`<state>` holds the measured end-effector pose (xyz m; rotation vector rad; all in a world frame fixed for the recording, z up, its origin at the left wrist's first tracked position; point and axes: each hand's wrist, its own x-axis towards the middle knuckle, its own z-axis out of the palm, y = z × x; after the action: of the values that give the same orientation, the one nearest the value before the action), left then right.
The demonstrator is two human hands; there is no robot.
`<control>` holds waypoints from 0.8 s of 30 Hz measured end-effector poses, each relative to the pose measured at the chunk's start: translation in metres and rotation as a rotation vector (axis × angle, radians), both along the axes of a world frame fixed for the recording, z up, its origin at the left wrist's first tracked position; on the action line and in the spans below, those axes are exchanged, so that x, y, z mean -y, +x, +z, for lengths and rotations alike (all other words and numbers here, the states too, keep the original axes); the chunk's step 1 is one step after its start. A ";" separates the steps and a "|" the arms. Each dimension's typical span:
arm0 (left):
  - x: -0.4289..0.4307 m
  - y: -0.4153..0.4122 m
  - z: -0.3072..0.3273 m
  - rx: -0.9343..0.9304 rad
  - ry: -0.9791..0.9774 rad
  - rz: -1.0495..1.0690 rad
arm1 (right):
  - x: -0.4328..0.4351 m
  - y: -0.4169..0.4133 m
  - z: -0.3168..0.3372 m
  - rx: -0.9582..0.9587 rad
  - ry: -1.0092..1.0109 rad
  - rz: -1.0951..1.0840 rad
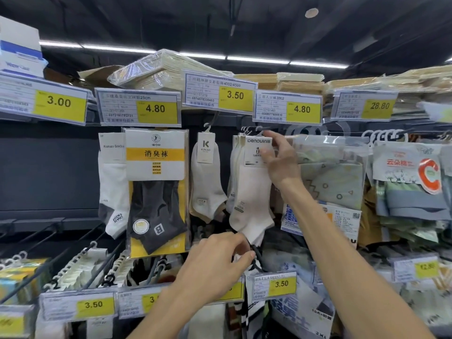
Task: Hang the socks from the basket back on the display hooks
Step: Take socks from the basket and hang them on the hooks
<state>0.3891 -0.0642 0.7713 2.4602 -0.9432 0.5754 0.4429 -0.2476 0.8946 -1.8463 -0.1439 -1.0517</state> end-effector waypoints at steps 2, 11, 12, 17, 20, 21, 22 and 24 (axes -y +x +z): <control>0.000 -0.001 0.001 0.010 -0.037 -0.020 | -0.002 -0.004 -0.004 -0.027 0.006 -0.004; 0.009 -0.039 -0.005 0.296 -0.409 -0.345 | -0.030 -0.121 -0.088 0.151 -0.035 -0.127; 0.016 -0.051 -0.013 0.241 -0.462 -0.448 | -0.031 -0.141 -0.106 0.165 -0.032 -0.117; 0.068 -0.122 -0.124 -0.303 -0.482 -0.761 | -0.024 -0.235 -0.236 -0.018 0.166 -0.177; 0.092 -0.169 -0.233 -0.760 -0.274 -0.706 | -0.024 -0.295 -0.357 -0.347 0.411 -0.408; 0.096 -0.185 -0.272 -0.851 -0.139 -0.682 | -0.027 -0.318 -0.401 -0.480 0.475 -0.479; 0.098 -0.202 -0.312 -0.926 0.022 -0.666 | -0.034 -0.342 -0.443 -0.610 0.535 -0.534; 0.095 -0.235 -0.384 -1.081 0.328 -0.664 | -0.056 -0.393 -0.519 -0.840 0.665 -0.606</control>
<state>0.1538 -0.1592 0.3871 1.9852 -1.2531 -1.0811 0.0501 -0.1917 0.3754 -1.5615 1.1753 -0.5004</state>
